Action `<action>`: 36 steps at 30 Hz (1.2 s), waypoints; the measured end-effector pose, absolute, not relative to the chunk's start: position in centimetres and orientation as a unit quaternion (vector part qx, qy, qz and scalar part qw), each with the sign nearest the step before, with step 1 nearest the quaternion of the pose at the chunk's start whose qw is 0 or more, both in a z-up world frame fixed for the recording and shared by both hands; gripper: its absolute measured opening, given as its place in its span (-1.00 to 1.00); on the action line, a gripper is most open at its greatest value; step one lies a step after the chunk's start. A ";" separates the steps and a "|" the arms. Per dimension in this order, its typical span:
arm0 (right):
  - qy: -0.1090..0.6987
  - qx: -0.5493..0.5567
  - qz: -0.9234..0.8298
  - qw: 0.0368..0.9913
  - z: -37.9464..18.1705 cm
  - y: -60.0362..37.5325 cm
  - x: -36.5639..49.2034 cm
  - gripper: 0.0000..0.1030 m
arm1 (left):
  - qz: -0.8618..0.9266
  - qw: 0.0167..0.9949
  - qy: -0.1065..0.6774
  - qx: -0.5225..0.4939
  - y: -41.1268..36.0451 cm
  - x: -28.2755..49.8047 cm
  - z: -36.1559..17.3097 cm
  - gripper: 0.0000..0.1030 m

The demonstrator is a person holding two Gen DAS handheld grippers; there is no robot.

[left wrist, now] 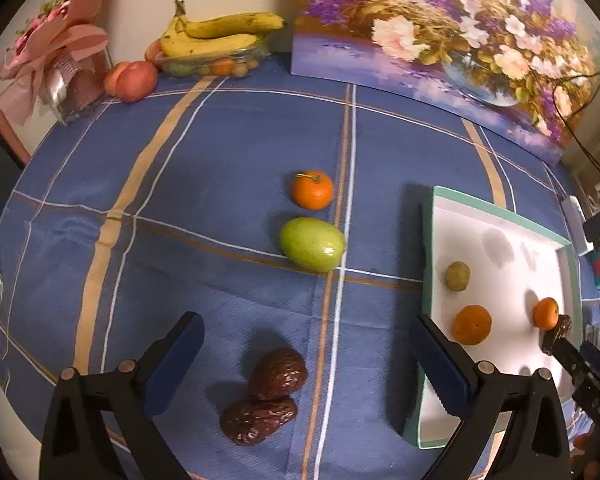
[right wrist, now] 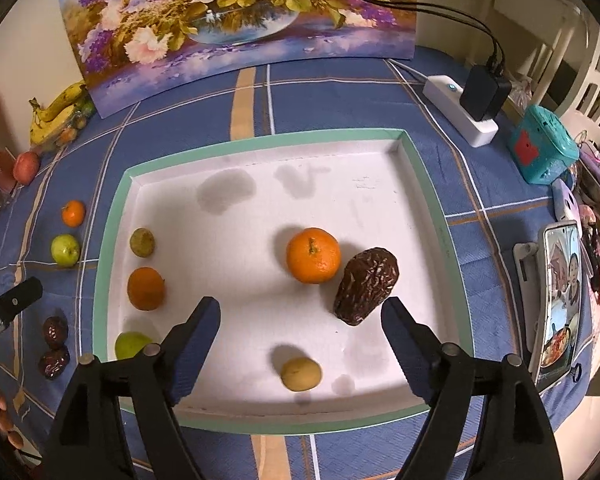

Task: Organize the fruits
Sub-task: 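Move both open tools back toward the two dark dates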

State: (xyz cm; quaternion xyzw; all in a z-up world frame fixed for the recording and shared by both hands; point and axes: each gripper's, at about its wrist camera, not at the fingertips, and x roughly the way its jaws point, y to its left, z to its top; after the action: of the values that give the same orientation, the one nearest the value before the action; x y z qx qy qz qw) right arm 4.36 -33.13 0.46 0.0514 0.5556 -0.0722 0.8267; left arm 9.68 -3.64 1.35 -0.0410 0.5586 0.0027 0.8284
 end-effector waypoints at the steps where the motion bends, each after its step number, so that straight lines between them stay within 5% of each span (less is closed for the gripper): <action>1: 0.554 0.048 -0.070 0.828 0.6 -32.9 4.3 0.67 | 0.003 0.828 0.559 -0.045 -3.5 9.6 1.4 1.00; 3: 0.551 0.041 -0.068 0.831 0.7 -32.5 4.3 0.89 | 0.003 0.828 0.558 -0.050 -3.0 9.5 1.6 1.00; 25: 0.556 0.011 -0.039 0.830 1.8 -27.7 3.7 0.89 | 0.018 0.779 0.620 -0.091 2.2 7.1 -1.1 0.96; 31: 0.563 -0.002 -0.028 0.826 1.7 -26.2 3.6 0.89 | 0.001 0.765 0.635 -0.103 2.1 6.0 -1.7 0.71; 36: 0.568 -0.010 -0.023 0.823 1.5 -25.4 3.6 0.89 | -0.013 0.751 0.652 -0.103 1.6 5.8 -2.5 0.31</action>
State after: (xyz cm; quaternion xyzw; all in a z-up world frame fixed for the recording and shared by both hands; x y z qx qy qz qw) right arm 3.58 -25.41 1.53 -0.0097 0.5679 -0.0226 0.8227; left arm 5.80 1.57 -2.52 -0.1026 0.6525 -0.0126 0.7507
